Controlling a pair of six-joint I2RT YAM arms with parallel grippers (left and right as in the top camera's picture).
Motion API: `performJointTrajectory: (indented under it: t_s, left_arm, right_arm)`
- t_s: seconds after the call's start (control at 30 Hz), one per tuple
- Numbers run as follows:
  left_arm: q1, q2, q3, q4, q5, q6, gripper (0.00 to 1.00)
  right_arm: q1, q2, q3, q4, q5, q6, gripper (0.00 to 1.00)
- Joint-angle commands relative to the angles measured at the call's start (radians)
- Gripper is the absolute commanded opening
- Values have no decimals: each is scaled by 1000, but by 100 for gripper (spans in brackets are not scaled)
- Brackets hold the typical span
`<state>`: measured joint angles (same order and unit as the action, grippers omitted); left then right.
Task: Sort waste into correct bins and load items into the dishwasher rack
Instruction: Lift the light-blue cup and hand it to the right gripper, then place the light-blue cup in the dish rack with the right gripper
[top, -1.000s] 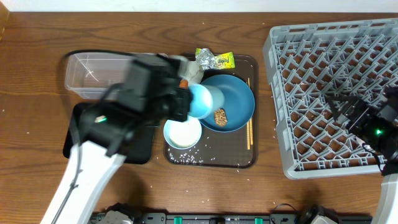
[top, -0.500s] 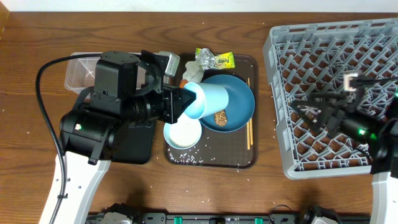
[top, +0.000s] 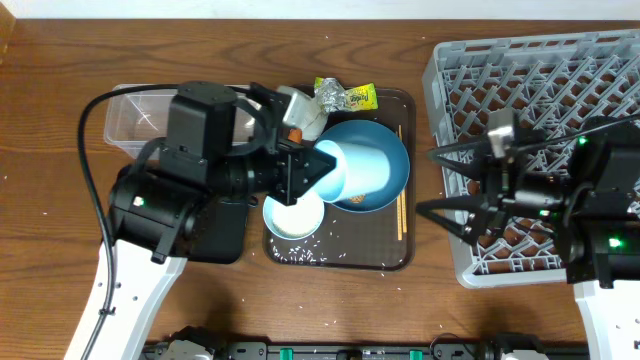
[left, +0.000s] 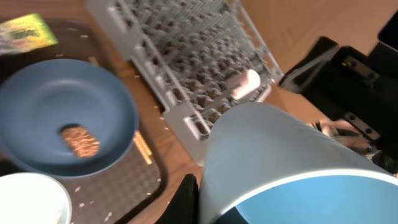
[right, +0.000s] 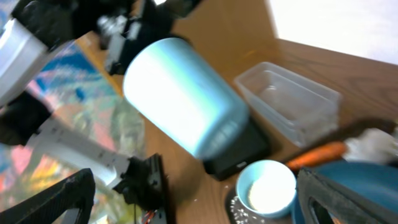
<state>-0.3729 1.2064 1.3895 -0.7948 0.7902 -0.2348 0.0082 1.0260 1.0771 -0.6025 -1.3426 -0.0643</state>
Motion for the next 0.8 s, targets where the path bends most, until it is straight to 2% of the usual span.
performJointTrajectory:
  t_s: [0.0, 0.2, 0.33, 0.5, 0.57, 0.77]
  left_arm:
    - [-42, 2, 5, 35, 40, 12, 6]
    - [-115, 2, 5, 56, 42, -4, 6]
    - [-135, 2, 5, 97, 177, -3, 6]
    - [-142, 3, 5, 125, 212, -3, 6]
    - [-142, 7, 5, 128, 212, -3, 6]
    - [-142, 46, 4, 121, 212, -3, 6]
  right_arm:
    - [80, 0, 7, 32, -35, -46, 95]
    - [173, 0, 7, 74, 8, -90, 93]
    - [178, 2, 7, 72, 22, -90, 92]
    - [203, 2, 7, 72, 3, -90, 70]
    - [210, 2, 7, 72, 2, -90, 59]
    - [208, 1, 7, 71, -22, -90, 55]
